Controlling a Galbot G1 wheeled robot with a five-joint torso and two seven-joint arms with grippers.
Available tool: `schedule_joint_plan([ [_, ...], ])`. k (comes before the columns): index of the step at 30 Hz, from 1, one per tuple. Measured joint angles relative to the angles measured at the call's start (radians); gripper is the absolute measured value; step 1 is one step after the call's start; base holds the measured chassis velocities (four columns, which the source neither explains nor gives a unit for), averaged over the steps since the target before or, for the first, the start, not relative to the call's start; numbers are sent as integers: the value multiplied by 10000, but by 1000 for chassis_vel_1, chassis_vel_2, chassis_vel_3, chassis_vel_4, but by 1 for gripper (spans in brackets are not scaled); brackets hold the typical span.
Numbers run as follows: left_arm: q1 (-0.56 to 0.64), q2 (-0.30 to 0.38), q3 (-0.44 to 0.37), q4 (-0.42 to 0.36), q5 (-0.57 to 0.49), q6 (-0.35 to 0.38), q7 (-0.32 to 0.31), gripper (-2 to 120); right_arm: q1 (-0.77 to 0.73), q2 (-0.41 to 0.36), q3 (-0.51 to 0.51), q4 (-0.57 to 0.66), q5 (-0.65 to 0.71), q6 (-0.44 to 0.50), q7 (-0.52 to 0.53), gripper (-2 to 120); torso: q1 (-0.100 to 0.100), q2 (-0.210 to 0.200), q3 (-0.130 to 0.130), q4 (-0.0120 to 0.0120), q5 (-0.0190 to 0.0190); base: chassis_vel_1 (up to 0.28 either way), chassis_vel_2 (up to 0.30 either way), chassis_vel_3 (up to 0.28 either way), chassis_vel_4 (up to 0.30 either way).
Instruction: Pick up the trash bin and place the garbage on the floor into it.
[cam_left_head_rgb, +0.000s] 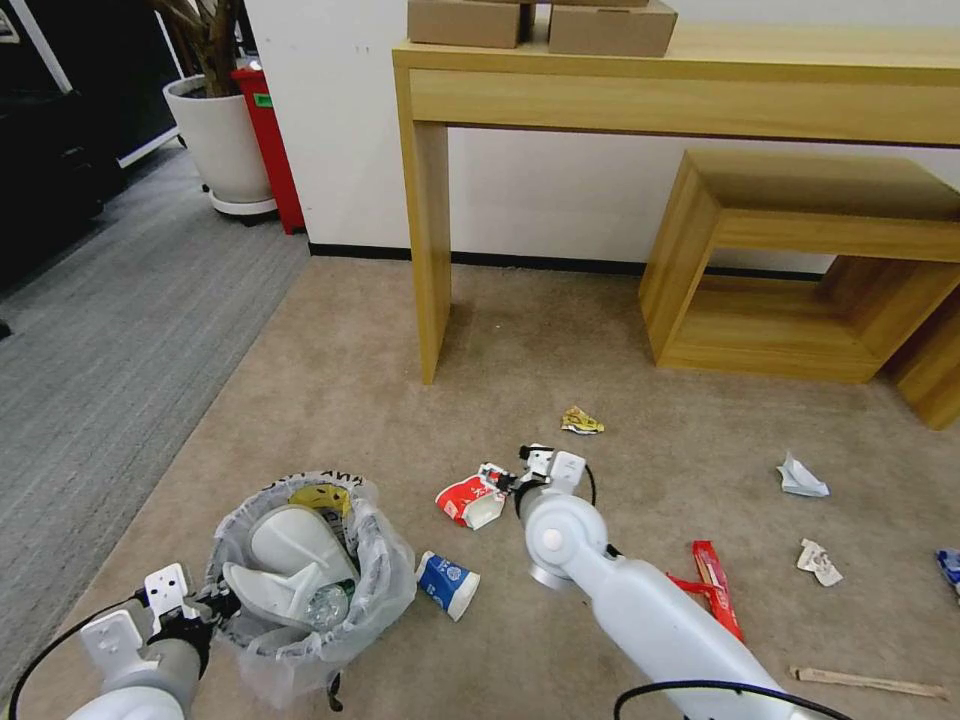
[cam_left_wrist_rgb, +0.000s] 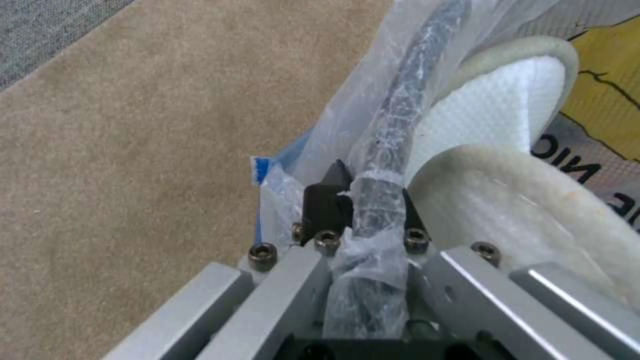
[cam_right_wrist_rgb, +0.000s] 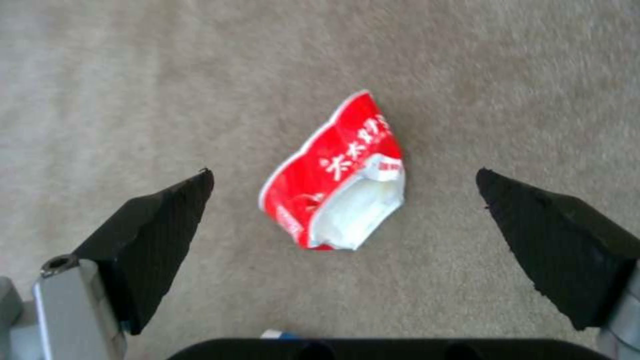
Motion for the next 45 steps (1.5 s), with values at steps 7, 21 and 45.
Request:
schedule_joint_plan([
  [7, -138, 6, 26, 129, -10, 0, -14, 1, 405, 336, -112, -1167, 214, 43, -46, 100, 0, 0, 0, 0, 1, 0, 0, 0, 0],
  [21, -187, -57, 192, 153, -3, 1, -64, 1, 535, 1127, -454, -2878, -128, 148, -289, 100, -1, -2, 0, 1, 1, 0, 0, 0, 0],
  [45, 161, 16, 237, -156, -60, -80, -3, 1, 996, 2352, -277, -5404, -1262, 752, -1498, 100, -1, -2, 0, 0, 0, 0, 0, 0, 0],
])
